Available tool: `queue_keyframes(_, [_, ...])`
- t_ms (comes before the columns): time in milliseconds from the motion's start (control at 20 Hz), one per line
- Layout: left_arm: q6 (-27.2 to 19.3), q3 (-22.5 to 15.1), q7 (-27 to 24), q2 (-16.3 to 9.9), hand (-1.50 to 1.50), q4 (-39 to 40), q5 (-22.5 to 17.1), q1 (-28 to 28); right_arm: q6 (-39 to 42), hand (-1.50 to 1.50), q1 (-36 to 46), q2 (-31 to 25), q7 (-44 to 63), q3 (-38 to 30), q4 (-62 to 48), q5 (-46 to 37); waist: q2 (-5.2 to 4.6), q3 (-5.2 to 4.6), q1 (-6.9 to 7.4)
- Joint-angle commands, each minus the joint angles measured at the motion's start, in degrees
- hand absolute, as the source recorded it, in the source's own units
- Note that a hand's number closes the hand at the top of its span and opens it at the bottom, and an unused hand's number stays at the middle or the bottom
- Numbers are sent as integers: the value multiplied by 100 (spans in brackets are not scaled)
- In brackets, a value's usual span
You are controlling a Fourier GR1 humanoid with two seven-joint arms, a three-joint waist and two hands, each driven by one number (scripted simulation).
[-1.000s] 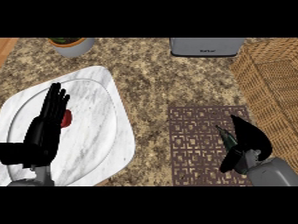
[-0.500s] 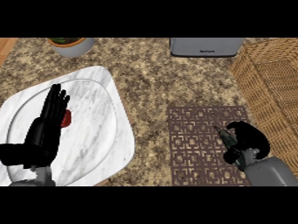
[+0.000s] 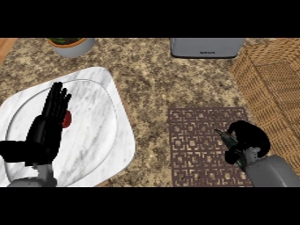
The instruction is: Pick the eggplant from the placemat and place it in the basket
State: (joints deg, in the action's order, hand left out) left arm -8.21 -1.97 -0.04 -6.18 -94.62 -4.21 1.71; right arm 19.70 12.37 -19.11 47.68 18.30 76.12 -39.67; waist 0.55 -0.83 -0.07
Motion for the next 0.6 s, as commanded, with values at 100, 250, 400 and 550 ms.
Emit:
queue_keyframes(100, [175,107,88,-121,0,-166,-113,-122,-455,150,781,587,115,-266,-1090,-317,-75,87,121])
queue_keyframes(250, [141,-220,-114,111,0,-34,32,-51,-1447,150,1401,548,1414,-1331,-1481,-518,-214,100,407])
queue_keyframes(400, [183,-236,-119,82,0,-65,38,99,-2029,150,1880,368,1997,-1942,-1755,-665,-330,107,579])
queue_keyframes(550, [204,-320,22,120,0,-134,19,237,-2561,150,2316,273,2293,-2089,-2328,-1169,-365,109,778])
